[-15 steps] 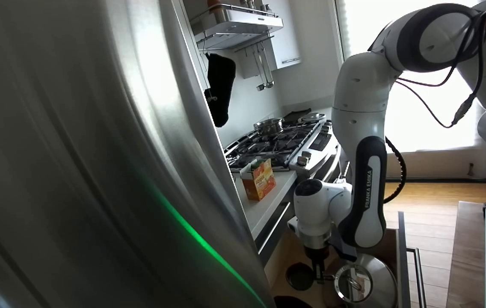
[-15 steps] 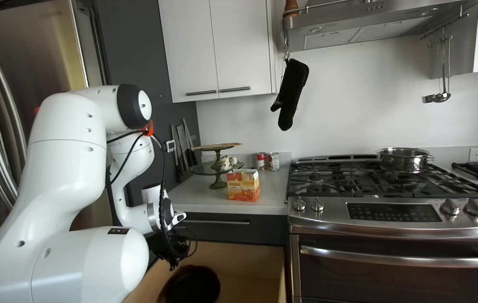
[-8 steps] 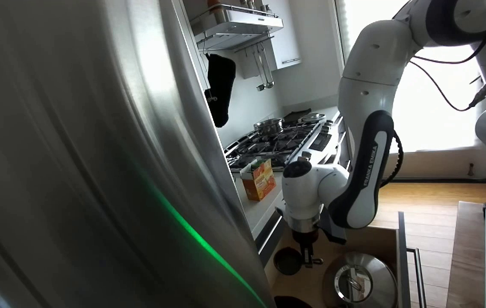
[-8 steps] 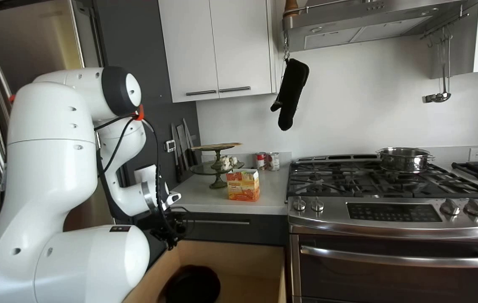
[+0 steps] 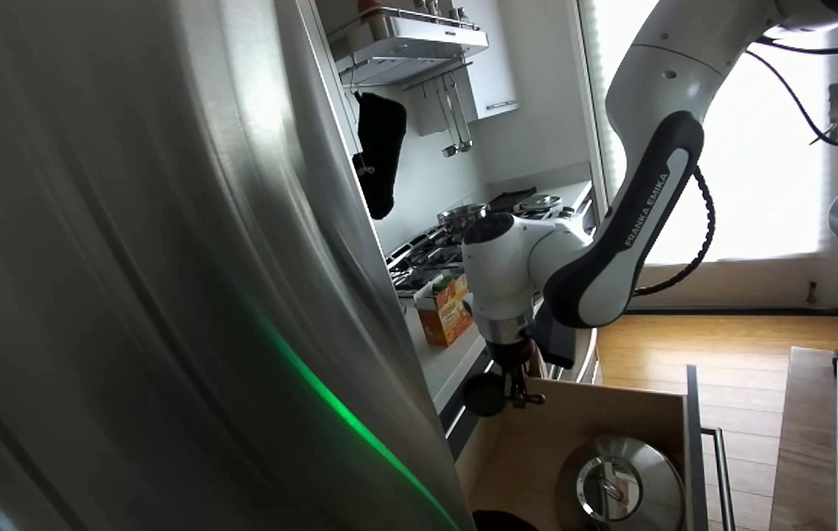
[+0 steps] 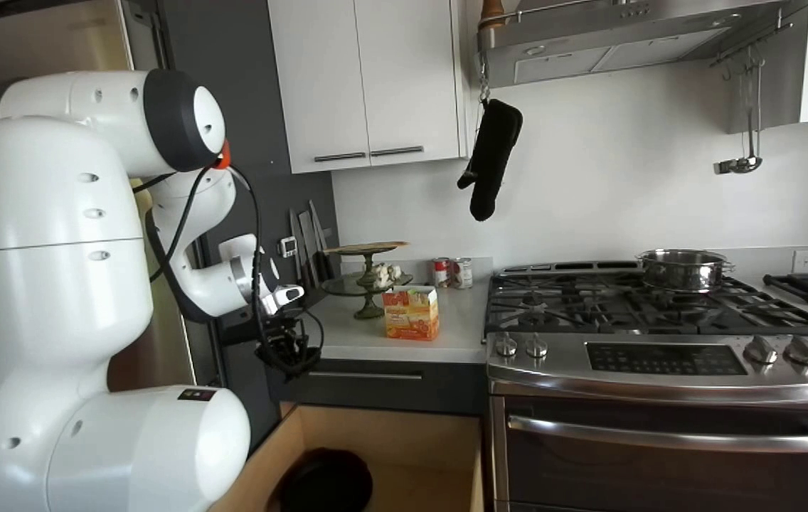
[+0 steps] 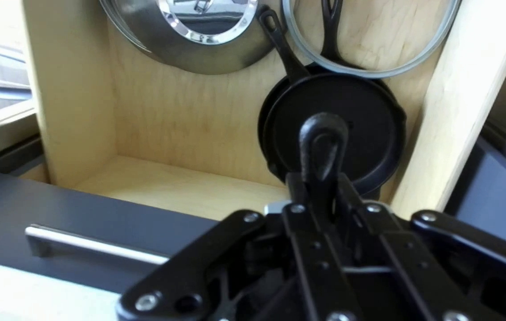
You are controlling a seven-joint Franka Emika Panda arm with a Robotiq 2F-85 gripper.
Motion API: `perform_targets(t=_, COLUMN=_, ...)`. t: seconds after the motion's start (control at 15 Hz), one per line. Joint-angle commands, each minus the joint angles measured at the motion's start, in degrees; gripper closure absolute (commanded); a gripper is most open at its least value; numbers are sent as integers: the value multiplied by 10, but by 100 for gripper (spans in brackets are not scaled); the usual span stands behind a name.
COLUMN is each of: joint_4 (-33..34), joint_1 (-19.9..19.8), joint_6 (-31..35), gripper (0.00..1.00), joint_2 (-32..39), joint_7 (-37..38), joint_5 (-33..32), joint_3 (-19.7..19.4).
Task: Pick up the black measuring spoon from the open drawer and put it on the kitchen counter
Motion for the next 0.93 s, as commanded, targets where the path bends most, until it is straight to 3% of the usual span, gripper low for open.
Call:
perform_targets(t=0.0, joint_4=4, joint_1=-62, joint_6=-7, gripper=81, joint_2=-5, joint_7=7, joint_5=-7, joint_3=59)
perform_targets(t=0.4, joint_4=4, joint_1=-75, joint_6=-7, gripper=81, joint_2=6, joint_7=4, joint_5=-6, joint_3=77)
perform_targets(t=0.47, joint_4=21, joint_1=-75, joint_6=-18, gripper=95, joint_2=16, joint_7=25, joint_5=-29, joint_3=71)
perform_targets(t=0.87, joint_4=113, joint_1=-112, joint_6=-65, gripper=95, joint_2=41, joint_7=5, joint_5=-6, joint_3=78)
